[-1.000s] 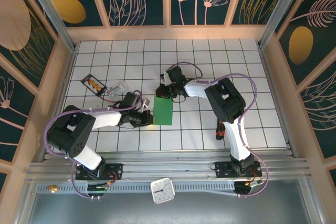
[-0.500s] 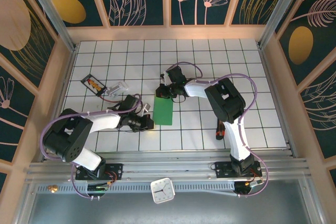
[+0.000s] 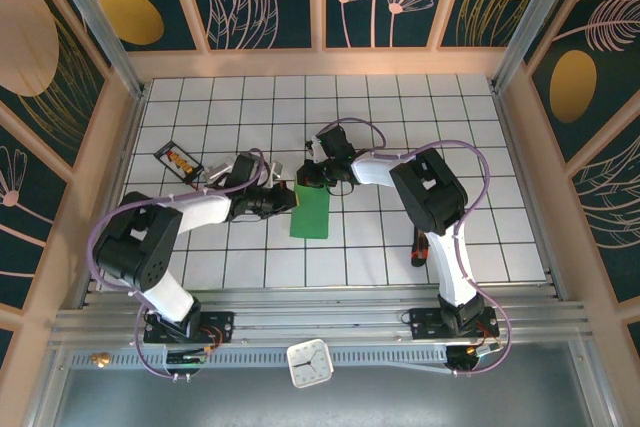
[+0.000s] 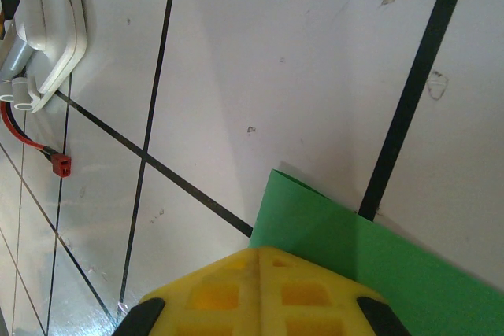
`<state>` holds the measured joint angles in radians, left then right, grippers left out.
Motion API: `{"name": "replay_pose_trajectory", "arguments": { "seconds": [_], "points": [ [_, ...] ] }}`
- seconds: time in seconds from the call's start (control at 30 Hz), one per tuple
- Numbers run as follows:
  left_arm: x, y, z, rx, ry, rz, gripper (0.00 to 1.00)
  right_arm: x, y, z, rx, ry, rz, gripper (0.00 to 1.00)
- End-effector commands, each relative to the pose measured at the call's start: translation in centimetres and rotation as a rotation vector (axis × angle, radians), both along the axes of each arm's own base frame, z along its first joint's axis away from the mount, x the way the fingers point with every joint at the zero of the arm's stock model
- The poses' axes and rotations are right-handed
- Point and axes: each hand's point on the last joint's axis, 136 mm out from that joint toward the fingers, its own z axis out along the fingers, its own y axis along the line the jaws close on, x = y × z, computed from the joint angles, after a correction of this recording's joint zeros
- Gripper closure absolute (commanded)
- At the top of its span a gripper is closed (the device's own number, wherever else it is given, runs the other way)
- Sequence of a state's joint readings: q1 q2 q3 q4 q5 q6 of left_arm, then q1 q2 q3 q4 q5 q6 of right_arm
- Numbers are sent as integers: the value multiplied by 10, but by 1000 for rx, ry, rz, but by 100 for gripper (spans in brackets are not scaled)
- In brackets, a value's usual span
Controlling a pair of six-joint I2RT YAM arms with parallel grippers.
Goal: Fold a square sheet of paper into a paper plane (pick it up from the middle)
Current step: First fold in half a square sheet of paper at the center of the table.
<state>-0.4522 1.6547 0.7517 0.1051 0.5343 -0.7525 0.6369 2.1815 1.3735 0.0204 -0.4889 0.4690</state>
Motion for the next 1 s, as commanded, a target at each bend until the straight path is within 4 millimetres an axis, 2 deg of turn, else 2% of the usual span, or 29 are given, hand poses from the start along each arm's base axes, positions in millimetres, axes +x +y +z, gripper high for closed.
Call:
{"name": "replay_pose_trajectory", "arguments": {
  "seconds": [0.0, 0.33, 0.4, 0.57, 0.73, 0.87, 0.97],
  "points": [
    [12, 0, -8, 34, -22, 0, 100, -6, -28, -41, -136, 56, -40, 100],
    [-4, 9, -46, 102, 55, -30, 100, 0, -21, -29, -105, 46, -31, 100],
    [-9, 14, -52, 125, 67, -33, 100, 3, -17, -20, -75, 44, -26, 100],
    [-21, 22, -65, 157, 93, -34, 100, 9, -4, 24, 43, 10, -5, 100],
    [-27, 26, -72, 176, 102, -43, 100, -3, 5, 45, 142, 33, 26, 100],
    [-28, 27, -75, 182, 104, -51, 100, -15, 13, 47, 160, 43, 50, 100],
    [-29, 27, -76, 185, 109, -54, 100, -19, 17, 40, 153, 56, 61, 100]
  ]
}}
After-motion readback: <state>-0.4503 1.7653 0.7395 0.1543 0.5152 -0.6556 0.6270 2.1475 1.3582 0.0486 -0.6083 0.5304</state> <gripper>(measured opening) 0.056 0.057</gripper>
